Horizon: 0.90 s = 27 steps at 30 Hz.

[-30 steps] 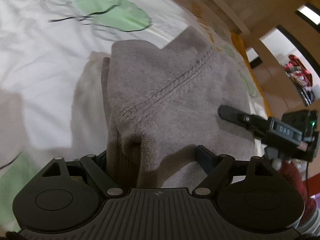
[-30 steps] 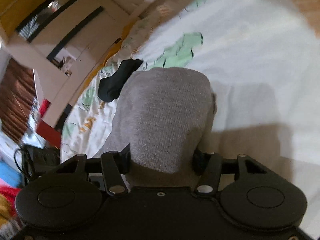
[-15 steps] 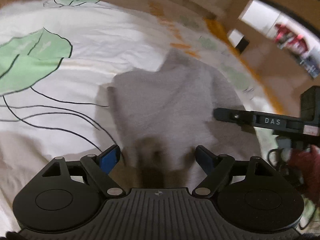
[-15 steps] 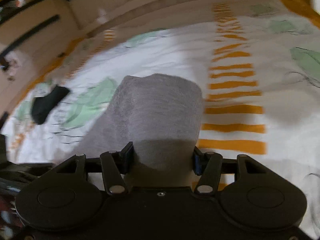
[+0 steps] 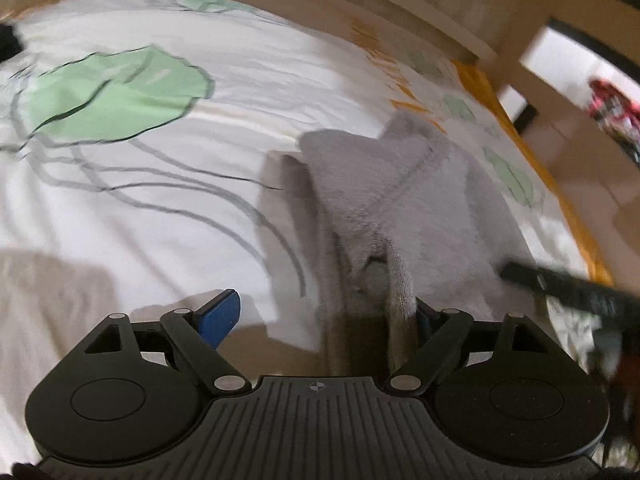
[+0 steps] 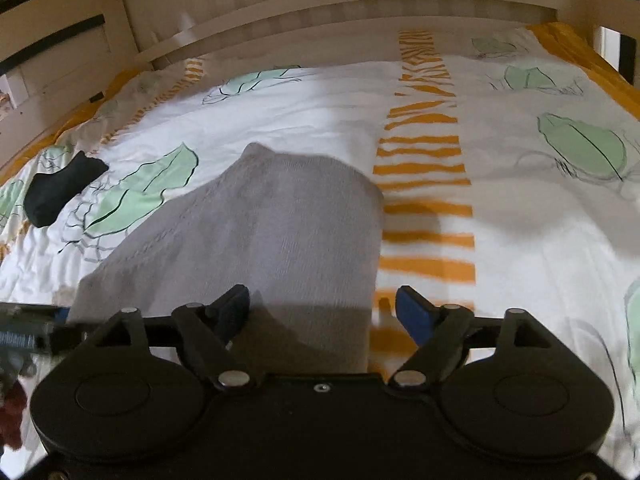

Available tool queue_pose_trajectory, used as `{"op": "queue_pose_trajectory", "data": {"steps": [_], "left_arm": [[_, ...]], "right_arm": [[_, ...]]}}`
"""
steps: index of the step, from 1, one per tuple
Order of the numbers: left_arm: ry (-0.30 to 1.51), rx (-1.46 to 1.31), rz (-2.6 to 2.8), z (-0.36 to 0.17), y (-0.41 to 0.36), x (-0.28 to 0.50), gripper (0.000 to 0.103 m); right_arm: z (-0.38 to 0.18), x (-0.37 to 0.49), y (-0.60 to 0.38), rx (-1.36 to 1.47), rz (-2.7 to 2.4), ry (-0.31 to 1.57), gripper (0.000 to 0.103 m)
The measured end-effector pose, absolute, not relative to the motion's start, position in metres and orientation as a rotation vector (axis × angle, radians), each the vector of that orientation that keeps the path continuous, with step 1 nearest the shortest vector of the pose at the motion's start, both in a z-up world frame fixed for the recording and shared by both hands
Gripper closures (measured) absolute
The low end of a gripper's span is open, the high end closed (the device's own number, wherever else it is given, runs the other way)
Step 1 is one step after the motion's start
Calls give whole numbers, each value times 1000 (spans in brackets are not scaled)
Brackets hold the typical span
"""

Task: Fold large clothes
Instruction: 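Open both grippers and pull them back from the folded hoodie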

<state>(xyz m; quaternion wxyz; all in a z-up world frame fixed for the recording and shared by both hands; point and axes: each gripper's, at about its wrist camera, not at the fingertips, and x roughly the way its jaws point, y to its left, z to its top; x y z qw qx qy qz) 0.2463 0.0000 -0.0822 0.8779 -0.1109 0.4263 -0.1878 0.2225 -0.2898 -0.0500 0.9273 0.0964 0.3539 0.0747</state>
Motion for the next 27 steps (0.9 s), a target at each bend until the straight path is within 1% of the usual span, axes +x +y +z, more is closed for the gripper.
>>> {"op": "queue_pose_trajectory", "data": {"steps": [3, 5, 8, 11, 13, 14, 15, 16, 21, 27], "left_arm": [[884, -287, -345, -83, 11, 241, 18], [883, -297, -335, -83, 12, 241, 18], [885, -267, -312, -78, 6, 240, 18], [864, -249, -280, -67, 6, 230, 18], [841, -230, -257, -57, 8, 222, 19], [821, -220, -246, -49, 9, 215, 19], [802, -209, -234, -41, 9, 208, 19], [780, -195, -220, -33, 9, 201, 19], [706, -127, -139, 5, 2, 160, 19], [652, -25, -22, 33, -17, 114, 18]], "right_arm": [[-52, 198, -291, 216, 157, 721, 17], [-57, 185, -288, 201, 162, 768, 14], [-66, 164, -282, 167, 175, 807, 14], [-60, 152, -286, 207, 156, 817, 14], [-46, 145, -287, 202, 145, 794, 14], [-39, 140, -286, 192, 140, 775, 11], [-31, 135, -285, 183, 131, 754, 8], [-22, 129, -284, 178, 120, 726, 0], [8, 99, -285, 220, 110, 624, 1], [26, 71, -283, 216, 69, 580, 1]]}}
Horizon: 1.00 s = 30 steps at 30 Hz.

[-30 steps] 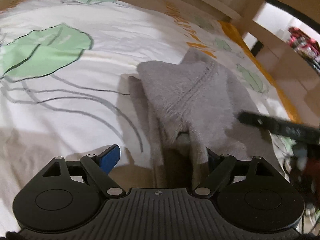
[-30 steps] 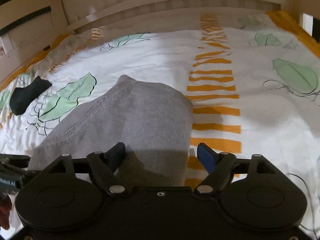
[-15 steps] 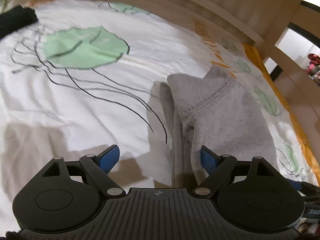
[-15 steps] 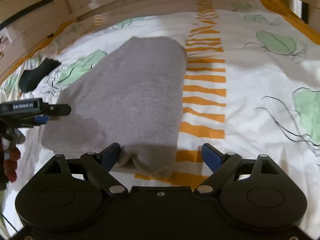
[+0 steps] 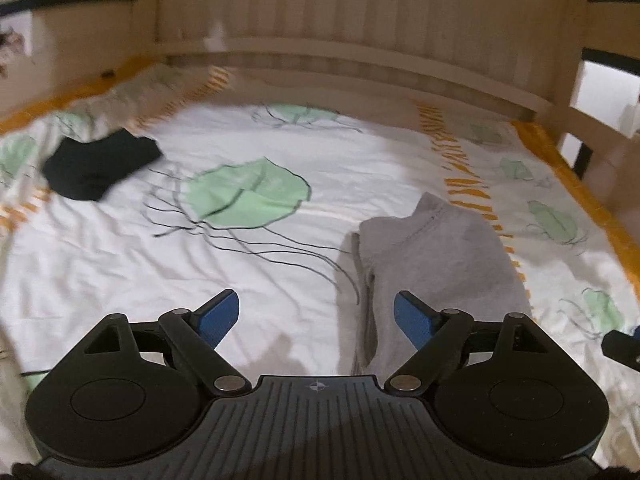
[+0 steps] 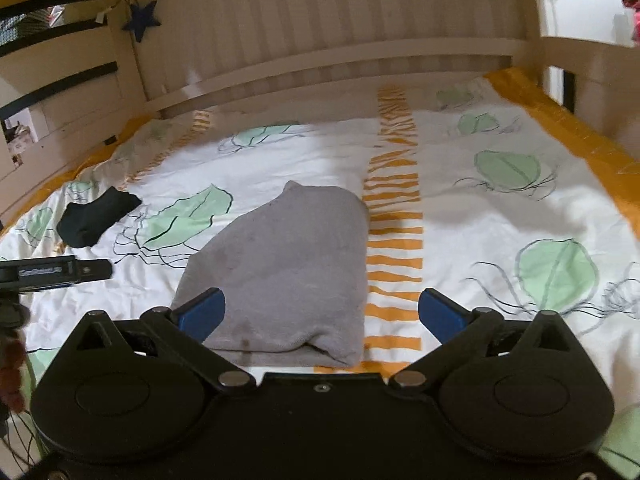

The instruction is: Fold large clothes

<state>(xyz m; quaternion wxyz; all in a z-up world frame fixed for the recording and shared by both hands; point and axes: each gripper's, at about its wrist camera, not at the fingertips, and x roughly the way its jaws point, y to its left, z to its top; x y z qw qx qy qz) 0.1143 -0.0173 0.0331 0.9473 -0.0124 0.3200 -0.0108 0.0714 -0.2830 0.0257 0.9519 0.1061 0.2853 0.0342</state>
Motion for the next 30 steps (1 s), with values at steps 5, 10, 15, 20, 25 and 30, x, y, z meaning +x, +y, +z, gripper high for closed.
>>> {"op": "queue_pose_trajectory", "data": {"steps": [5, 10, 15, 20, 25, 30], "left_arm": [[690, -9, -25, 33, -31, 91, 18], [713, 11, -35, 25, -41, 71, 18], [724, 32, -47, 19, -48, 57, 18], [726, 37, -40, 14, -50, 48, 18], [734, 34, -38, 8, -50, 42, 18], [744, 27, -36, 5, -50, 38, 18]], "right_arm": [[26, 50, -279, 231, 40, 574, 1], [19, 37, -274, 224, 42, 595, 1], [16, 32, -272, 172, 18, 602, 1], [13, 29, -276, 188, 25, 601, 1], [10, 29, -275, 173, 15, 608, 1], [9, 28, -274, 166, 15, 609, 0]]}}
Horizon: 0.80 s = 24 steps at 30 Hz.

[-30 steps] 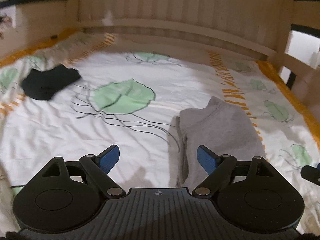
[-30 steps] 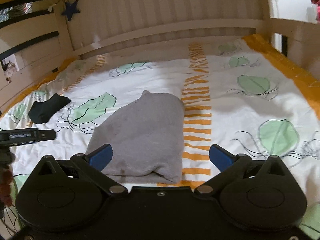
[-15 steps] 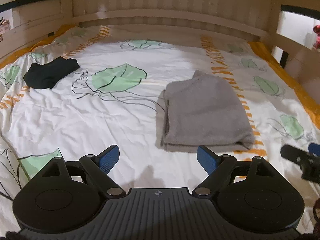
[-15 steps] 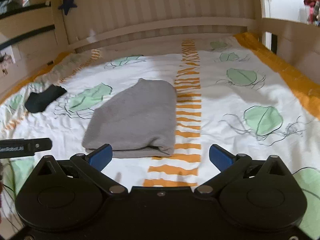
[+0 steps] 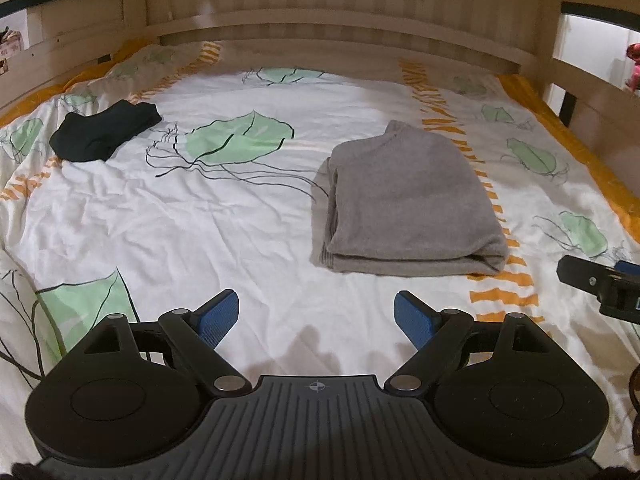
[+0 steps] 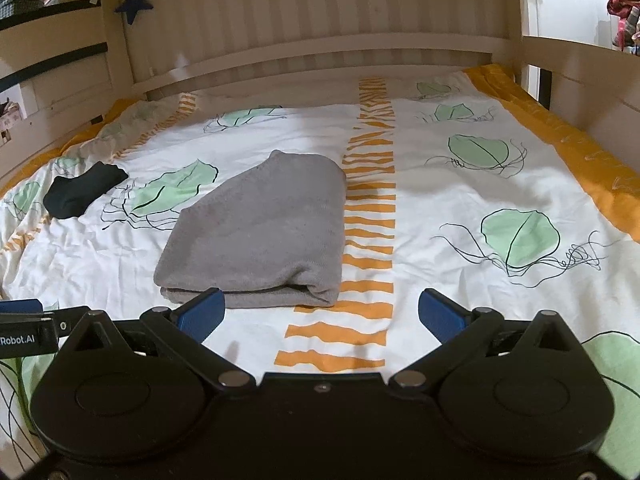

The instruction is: Fold large clothes

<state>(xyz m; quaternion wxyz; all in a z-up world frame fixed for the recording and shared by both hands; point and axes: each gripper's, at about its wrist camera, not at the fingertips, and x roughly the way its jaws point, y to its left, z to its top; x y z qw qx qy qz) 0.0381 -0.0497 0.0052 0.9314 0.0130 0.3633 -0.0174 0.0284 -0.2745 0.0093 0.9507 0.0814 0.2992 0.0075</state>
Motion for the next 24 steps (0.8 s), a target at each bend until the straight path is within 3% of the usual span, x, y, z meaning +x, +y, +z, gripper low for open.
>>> {"op": "queue_pose_trajectory", "data": {"steps": [24], "left_arm": [[775, 24, -53, -1, -54, 37, 18]], "right_arm": [[5, 30, -277, 172, 17, 636, 1]]}}
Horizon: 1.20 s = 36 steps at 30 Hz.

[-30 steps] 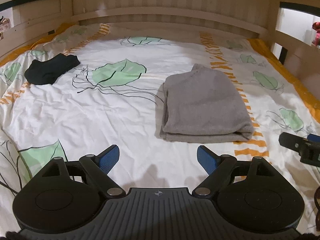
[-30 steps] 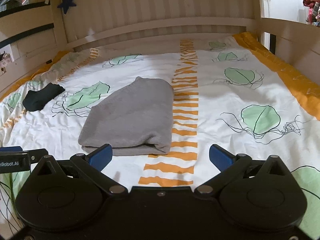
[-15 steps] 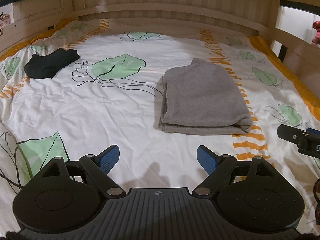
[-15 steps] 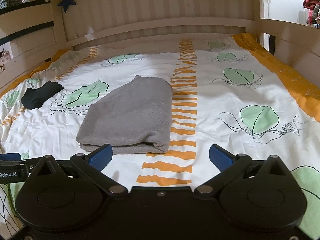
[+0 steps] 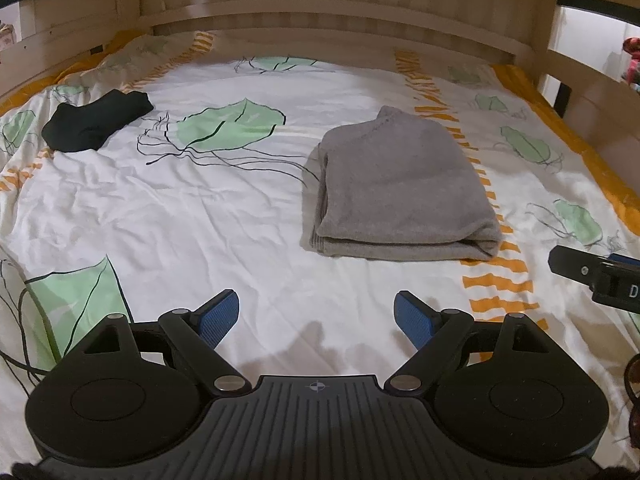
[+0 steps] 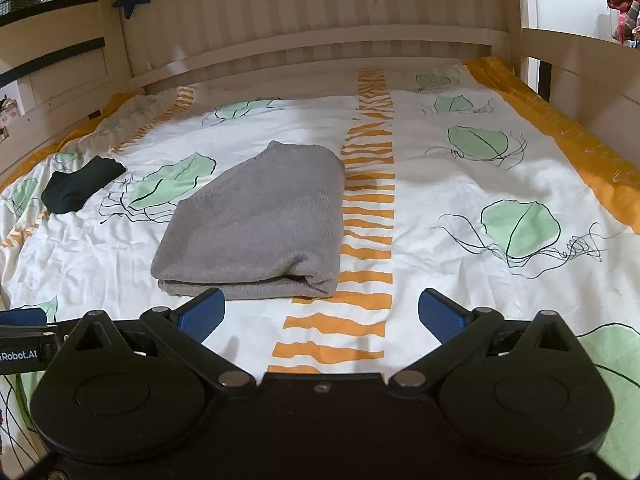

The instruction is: Fold large clothes

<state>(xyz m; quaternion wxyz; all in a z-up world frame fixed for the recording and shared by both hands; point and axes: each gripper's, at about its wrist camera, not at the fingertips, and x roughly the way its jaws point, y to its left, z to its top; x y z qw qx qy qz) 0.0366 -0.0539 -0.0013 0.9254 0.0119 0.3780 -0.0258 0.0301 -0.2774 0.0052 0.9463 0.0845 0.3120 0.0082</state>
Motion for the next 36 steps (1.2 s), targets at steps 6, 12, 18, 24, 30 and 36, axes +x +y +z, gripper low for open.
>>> {"op": "queue_pose_trajectory", "data": {"steps": [6, 12, 18, 24, 30, 36], "left_arm": [[784, 21, -51, -3, -53, 38, 18], [789, 20, -53, -4, -53, 40, 18], [791, 18, -54, -4, -53, 42, 18], [790, 19, -56, -5, -54, 42, 18], [792, 21, -63, -5, -55, 44, 19], [792, 27, -65, -7, -56, 45, 19]], "right_arm": [[5, 31, -278, 177, 17, 641, 1], [3, 32, -277, 178, 20, 649, 1], [2, 33, -276, 180, 21, 655, 1], [1, 34, -275, 182, 22, 663, 1], [0, 35, -273, 177, 28, 671, 1], [-1, 35, -272, 175, 30, 676, 1]]}}
